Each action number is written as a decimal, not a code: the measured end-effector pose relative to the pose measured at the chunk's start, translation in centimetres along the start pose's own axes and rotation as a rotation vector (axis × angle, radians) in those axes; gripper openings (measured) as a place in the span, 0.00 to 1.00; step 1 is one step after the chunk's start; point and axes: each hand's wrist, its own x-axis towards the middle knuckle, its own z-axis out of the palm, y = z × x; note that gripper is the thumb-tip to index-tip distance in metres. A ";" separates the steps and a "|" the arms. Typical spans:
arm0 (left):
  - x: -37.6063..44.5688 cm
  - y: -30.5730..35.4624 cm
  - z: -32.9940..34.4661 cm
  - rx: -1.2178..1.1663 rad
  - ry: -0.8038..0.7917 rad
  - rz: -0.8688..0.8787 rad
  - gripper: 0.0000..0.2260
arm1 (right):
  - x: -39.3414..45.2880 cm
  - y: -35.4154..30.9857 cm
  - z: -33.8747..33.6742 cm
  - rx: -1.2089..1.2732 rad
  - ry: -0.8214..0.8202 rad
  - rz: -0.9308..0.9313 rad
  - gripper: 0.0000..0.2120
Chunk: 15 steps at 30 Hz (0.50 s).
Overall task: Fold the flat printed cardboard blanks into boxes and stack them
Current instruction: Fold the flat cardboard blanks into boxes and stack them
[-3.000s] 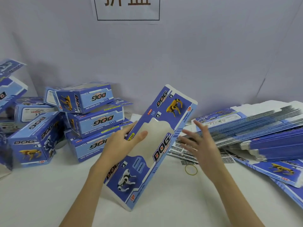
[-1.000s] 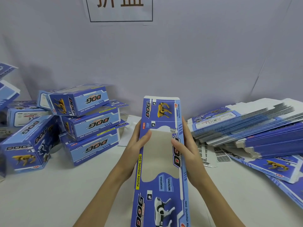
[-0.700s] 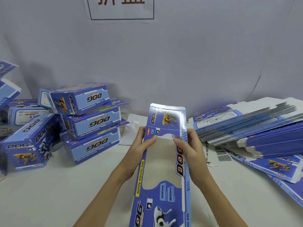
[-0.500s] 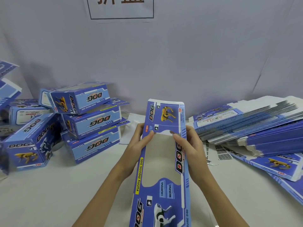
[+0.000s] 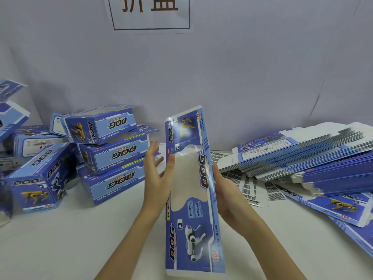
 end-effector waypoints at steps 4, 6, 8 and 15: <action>0.5 1.7 -0.1 0.366 -0.026 0.154 0.18 | 0.4 0.6 0.7 0.029 0.117 -0.150 0.24; 0.4 3.0 0.6 0.033 -0.292 -0.194 0.17 | 0.3 0.7 1.1 0.019 0.127 -0.224 0.20; -0.3 3.1 0.9 -0.272 -0.446 -0.443 0.22 | 0.0 0.6 1.4 -0.079 0.096 -0.309 0.20; 1.4 1.4 -1.1 -0.626 -0.219 -0.631 0.15 | 0.3 0.4 0.1 0.034 0.138 -0.284 0.26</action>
